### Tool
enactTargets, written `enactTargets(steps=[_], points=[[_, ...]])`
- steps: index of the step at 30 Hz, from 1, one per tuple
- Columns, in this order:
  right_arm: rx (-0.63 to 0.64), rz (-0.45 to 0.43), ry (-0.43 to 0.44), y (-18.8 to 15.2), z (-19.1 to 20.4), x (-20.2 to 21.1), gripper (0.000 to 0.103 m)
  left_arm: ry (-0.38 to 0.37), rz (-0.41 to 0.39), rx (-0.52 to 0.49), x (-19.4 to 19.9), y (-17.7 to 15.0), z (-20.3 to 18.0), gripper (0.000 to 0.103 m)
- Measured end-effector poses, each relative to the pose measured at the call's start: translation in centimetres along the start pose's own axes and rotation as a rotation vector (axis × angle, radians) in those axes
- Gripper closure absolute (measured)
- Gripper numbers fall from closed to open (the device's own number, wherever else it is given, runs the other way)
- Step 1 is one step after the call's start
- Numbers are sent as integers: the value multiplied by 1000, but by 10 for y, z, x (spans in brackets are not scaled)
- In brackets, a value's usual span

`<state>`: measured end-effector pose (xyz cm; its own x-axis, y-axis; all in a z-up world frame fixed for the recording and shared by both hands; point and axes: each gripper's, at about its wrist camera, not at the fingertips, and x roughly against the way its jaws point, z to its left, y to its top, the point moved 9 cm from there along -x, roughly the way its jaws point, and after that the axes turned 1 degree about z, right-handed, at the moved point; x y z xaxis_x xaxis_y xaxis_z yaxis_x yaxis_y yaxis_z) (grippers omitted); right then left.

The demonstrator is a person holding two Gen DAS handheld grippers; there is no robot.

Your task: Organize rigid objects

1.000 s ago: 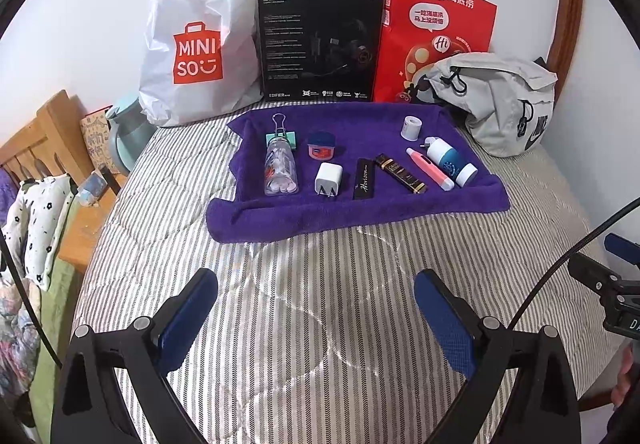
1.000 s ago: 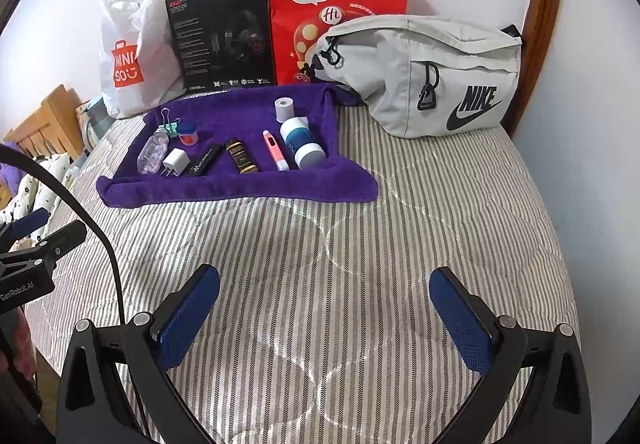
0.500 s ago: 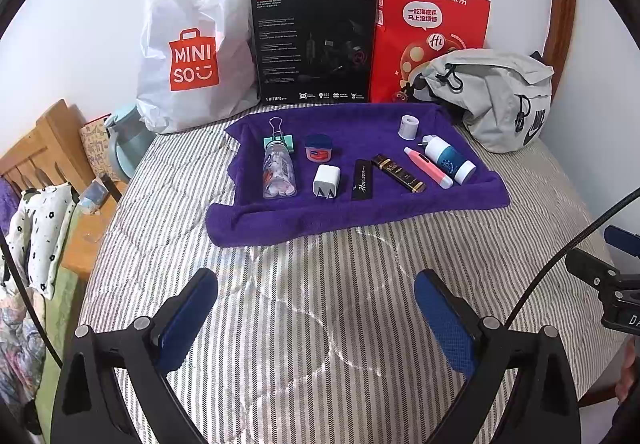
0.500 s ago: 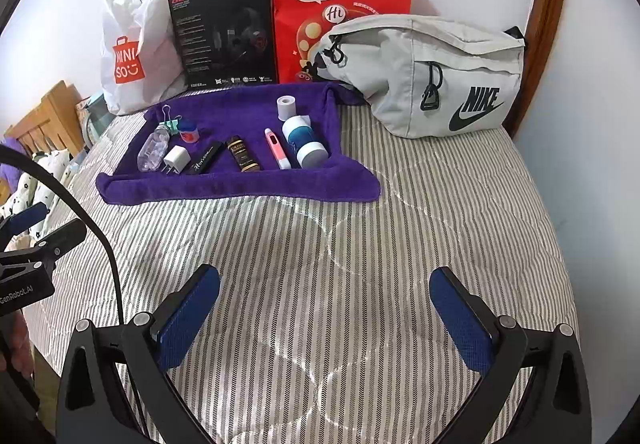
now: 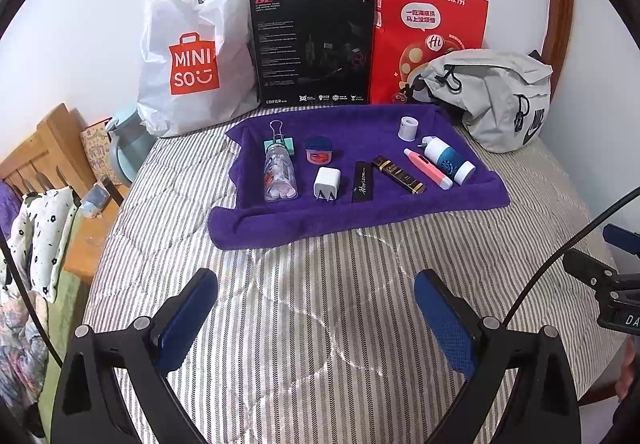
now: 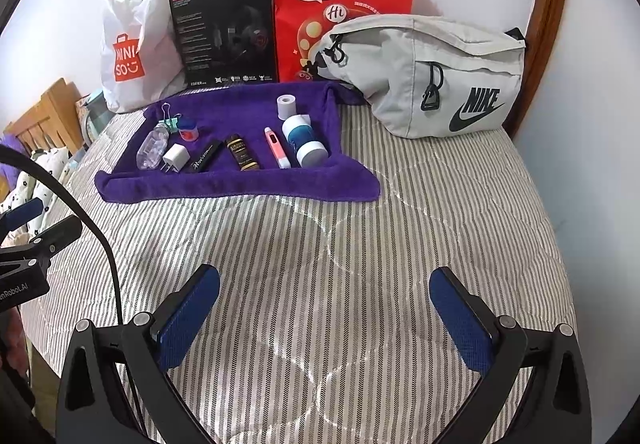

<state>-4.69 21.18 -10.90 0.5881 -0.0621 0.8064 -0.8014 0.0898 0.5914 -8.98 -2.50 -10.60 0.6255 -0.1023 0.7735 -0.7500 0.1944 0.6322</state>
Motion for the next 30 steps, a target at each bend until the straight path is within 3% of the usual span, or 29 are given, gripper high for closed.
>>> enactTargets(steps=[30], points=[[16,0,-5,1,1,1,0,7,0,-8,3,3,6,3]])
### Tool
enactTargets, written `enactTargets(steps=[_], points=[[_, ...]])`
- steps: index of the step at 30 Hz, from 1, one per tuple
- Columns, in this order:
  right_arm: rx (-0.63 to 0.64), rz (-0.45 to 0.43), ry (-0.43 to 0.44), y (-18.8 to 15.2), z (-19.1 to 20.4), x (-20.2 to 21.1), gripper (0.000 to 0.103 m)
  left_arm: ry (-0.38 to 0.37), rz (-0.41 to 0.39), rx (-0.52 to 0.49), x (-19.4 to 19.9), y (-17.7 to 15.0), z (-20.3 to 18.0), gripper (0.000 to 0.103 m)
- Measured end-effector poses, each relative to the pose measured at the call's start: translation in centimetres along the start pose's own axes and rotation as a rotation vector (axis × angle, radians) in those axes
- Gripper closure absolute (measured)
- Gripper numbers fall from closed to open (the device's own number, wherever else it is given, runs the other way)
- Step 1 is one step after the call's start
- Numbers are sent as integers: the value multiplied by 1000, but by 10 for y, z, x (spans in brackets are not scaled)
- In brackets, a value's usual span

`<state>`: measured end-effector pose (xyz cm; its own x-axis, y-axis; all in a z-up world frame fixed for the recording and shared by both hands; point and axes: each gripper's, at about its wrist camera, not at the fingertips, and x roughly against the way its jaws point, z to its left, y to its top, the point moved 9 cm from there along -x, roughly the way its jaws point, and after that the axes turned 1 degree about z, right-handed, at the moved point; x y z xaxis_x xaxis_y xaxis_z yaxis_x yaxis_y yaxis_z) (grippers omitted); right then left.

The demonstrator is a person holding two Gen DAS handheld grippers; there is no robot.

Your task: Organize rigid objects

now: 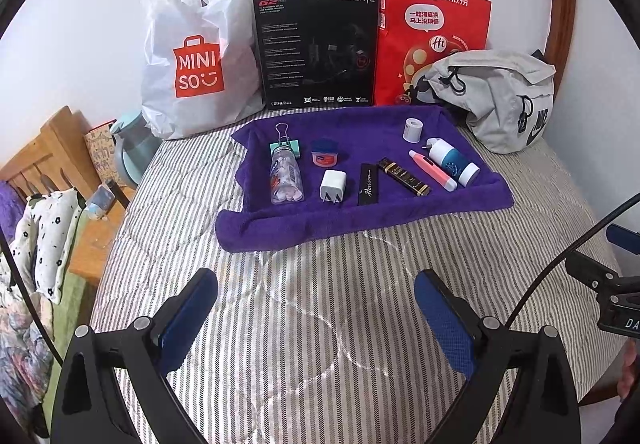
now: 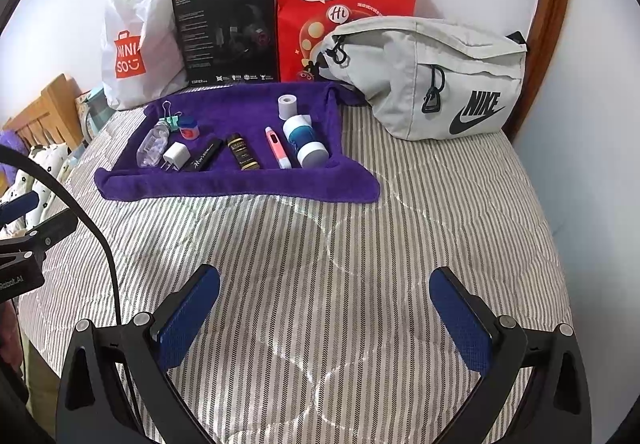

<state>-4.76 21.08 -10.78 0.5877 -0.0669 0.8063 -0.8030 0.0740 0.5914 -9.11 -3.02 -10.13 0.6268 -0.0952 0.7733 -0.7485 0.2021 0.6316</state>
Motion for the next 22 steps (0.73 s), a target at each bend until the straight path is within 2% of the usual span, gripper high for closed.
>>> enactTargets(steps=[17,22], points=[[5,6,-1,-1,2,0,0,-10,1,-1,0,0,0,3],[8,13,2,-2,2,-4,0,-10,-11,-8,-1,0,0,0]])
